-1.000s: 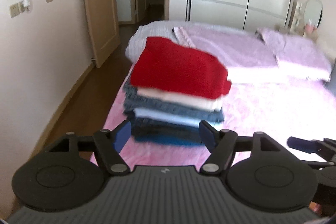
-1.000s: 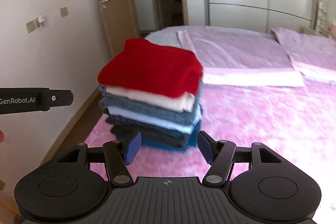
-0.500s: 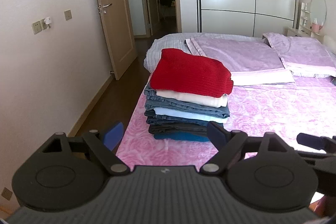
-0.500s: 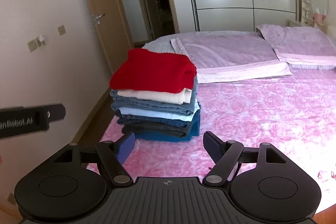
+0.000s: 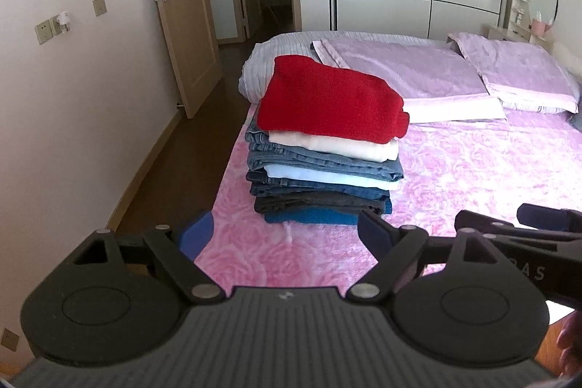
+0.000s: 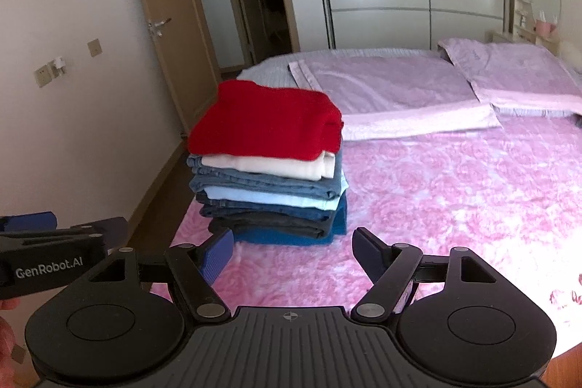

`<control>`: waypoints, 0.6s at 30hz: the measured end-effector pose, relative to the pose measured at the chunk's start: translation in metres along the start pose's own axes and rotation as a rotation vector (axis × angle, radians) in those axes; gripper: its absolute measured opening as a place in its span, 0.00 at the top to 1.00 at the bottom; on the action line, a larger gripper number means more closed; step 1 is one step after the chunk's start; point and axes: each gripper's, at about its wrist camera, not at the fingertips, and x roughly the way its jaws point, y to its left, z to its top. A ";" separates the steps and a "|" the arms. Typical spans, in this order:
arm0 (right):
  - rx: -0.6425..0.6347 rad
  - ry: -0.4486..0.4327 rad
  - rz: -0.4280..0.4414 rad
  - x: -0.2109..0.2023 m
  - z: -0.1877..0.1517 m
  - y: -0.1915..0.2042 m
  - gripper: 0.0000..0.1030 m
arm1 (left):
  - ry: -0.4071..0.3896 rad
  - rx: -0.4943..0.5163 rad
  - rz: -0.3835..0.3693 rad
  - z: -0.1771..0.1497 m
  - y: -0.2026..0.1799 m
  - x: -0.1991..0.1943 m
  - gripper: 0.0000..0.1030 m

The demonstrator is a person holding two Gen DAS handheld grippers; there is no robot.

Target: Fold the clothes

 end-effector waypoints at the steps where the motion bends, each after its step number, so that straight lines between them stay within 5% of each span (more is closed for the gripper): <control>1: 0.003 0.013 -0.001 0.003 0.001 0.001 0.27 | 0.003 0.001 -0.003 0.000 0.001 0.002 0.18; 18: -0.010 0.108 -0.087 0.017 -0.007 0.017 0.27 | 0.038 0.022 -0.045 -0.012 0.003 0.016 0.18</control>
